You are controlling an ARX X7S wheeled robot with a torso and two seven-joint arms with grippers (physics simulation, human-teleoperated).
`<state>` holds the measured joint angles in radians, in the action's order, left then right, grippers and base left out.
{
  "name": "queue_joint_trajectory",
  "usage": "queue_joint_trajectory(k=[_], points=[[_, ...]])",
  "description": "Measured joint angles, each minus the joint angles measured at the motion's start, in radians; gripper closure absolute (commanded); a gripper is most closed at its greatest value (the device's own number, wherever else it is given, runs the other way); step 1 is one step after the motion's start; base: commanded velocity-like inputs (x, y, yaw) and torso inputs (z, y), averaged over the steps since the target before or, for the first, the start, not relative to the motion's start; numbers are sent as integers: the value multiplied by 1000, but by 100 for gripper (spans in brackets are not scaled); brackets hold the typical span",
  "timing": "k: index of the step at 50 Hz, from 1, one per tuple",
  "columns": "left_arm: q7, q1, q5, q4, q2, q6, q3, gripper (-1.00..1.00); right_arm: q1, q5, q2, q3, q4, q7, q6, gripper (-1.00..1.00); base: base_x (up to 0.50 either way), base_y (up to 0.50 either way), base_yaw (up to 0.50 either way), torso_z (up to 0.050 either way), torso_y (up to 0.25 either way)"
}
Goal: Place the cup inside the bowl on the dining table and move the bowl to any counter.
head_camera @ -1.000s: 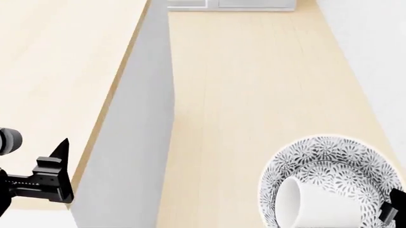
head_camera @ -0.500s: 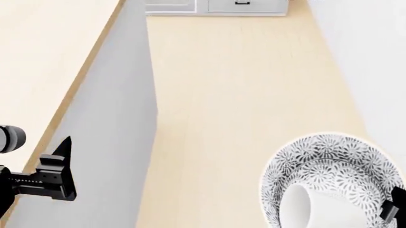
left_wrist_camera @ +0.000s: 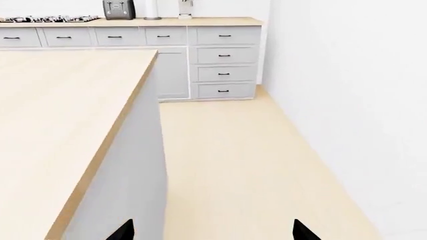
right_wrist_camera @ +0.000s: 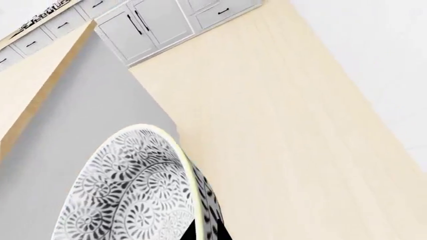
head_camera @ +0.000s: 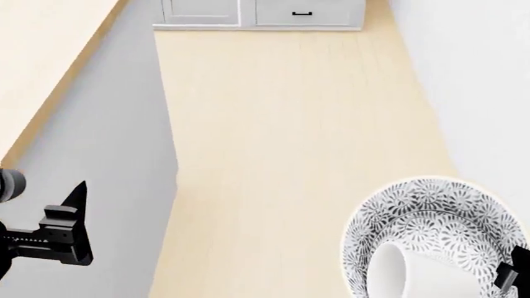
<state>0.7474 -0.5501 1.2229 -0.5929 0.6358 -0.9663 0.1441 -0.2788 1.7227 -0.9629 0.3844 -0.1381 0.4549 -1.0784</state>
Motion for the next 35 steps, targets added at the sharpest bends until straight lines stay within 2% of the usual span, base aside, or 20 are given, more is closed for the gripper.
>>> queue_joint_trajectory(k=[8,35], points=[[-3,11,-3,-1,4,8,-3,-100,6,-1,-3,0,-1,-3,1,100,500,-142,0,1,1],[0,13,-4,2,4,17,4,-100,-9,-20,2,-31,8,-13,11,100,500,-6,0,0,2]])
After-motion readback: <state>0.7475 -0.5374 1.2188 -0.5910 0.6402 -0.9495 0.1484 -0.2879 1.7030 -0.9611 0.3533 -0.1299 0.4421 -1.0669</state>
